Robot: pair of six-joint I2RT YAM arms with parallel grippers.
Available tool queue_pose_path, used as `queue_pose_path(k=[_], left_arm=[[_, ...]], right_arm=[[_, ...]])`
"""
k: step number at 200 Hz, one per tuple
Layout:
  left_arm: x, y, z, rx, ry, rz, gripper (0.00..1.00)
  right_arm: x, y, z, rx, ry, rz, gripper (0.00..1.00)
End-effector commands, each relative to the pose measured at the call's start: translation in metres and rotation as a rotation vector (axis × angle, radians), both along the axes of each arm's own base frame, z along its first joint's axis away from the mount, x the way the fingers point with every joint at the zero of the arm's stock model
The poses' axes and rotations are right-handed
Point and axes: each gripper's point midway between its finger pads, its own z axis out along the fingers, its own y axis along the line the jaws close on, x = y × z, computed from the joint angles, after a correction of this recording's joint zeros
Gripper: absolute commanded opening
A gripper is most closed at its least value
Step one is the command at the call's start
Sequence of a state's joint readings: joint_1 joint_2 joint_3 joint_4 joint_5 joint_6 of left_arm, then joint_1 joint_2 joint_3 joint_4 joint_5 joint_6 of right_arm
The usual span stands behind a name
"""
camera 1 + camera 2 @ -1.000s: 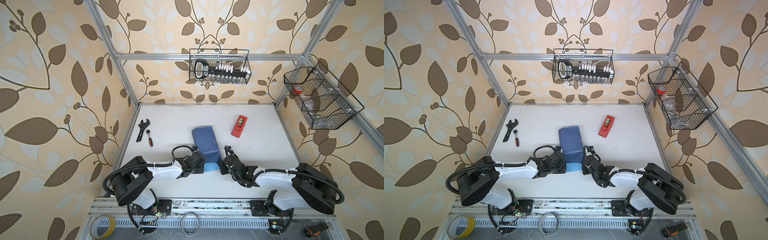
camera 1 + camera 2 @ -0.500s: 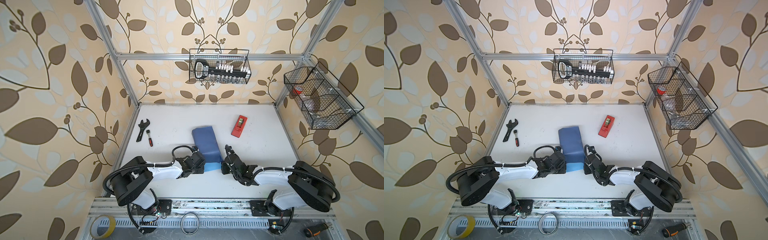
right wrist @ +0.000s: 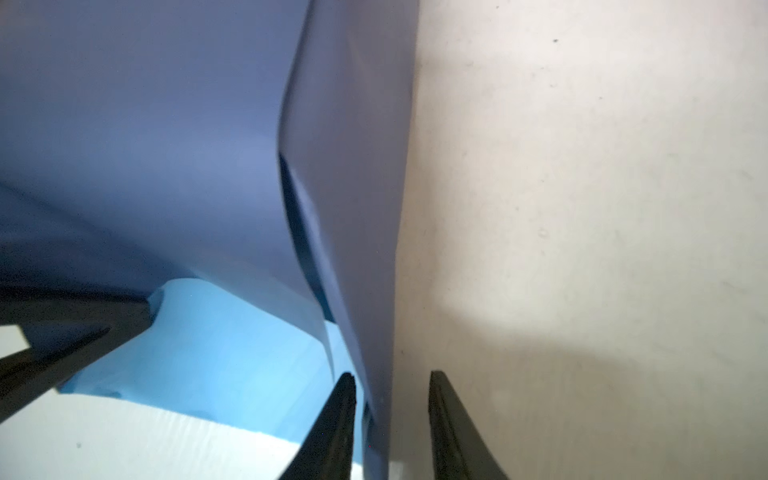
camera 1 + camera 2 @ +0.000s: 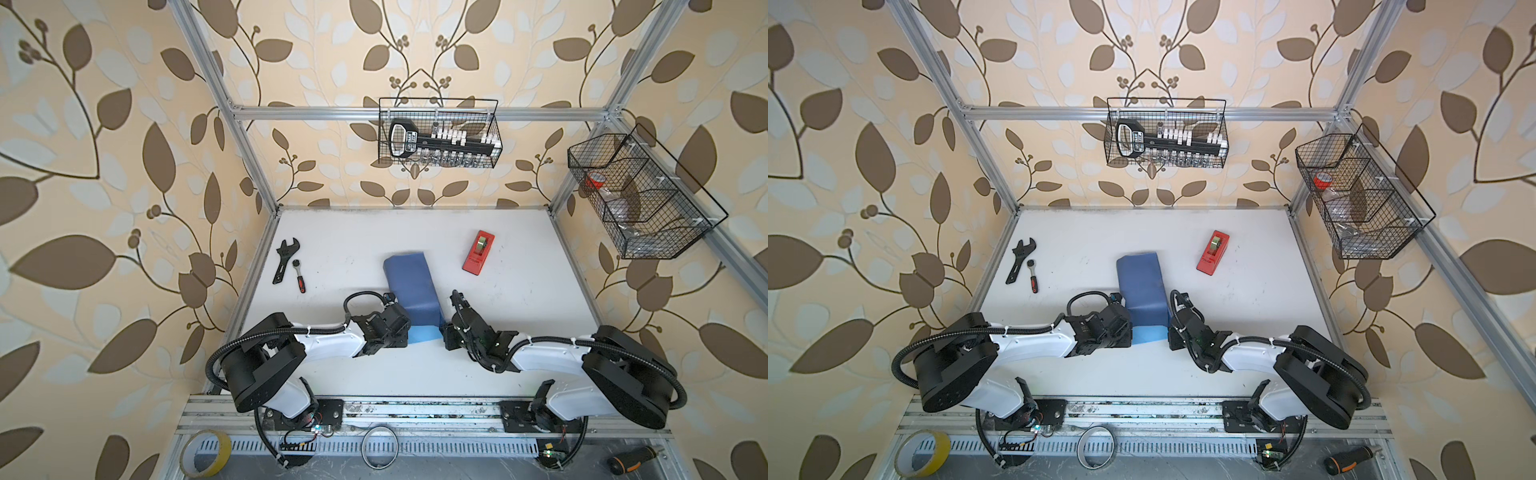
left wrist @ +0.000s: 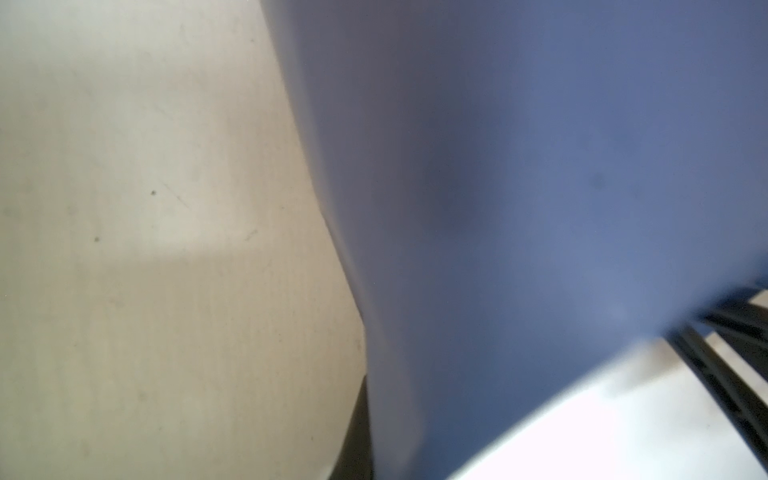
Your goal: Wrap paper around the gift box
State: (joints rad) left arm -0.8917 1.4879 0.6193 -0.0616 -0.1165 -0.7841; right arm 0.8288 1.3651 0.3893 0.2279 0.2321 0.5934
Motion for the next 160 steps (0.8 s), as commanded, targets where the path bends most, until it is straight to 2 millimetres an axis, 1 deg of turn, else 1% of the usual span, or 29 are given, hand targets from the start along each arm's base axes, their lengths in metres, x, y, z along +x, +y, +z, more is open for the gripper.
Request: queue_pose_path(k=[1,19,37,57,73,82,107,128,160], left_arm=[[0.004,0.003,0.008,0.035,-0.040,-0.001,0.00],[0.004,0.003,0.008,0.034,-0.038,-0.002,0.00],[0.004,0.003,0.008,0.034,-0.038,-0.002,0.00],[0.005,0.002,0.009,0.034,-0.040,-0.002,0.00],[0.004,0.002,0.009,0.035,-0.039,-0.004,0.01],[0.004,0.002,0.009,0.034,-0.040,-0.004,0.01],[0.005,0.001,0.008,0.035,-0.038,-0.007,0.01],[0.006,0.000,0.010,0.034,-0.042,-0.009,0.02],[0.006,0.000,0.010,0.038,-0.042,-0.008,0.04]], right_arm=[[-0.010,-0.012,-0.002,-0.025,0.014,0.008,0.40],[-0.010,-0.007,0.003,-0.017,0.004,0.031,0.46],[-0.004,0.000,0.008,-0.024,-0.004,0.053,0.49],[0.004,0.010,0.011,-0.027,-0.006,0.068,0.50],[0.013,0.009,0.009,-0.048,-0.010,0.041,0.50],[0.017,0.009,0.007,-0.044,-0.007,0.034,0.47],[0.026,0.013,0.006,-0.022,-0.001,0.030,0.35],[0.028,0.017,0.002,-0.020,0.007,0.033,0.26],[0.028,0.018,-0.003,-0.012,0.018,0.028,0.17]])
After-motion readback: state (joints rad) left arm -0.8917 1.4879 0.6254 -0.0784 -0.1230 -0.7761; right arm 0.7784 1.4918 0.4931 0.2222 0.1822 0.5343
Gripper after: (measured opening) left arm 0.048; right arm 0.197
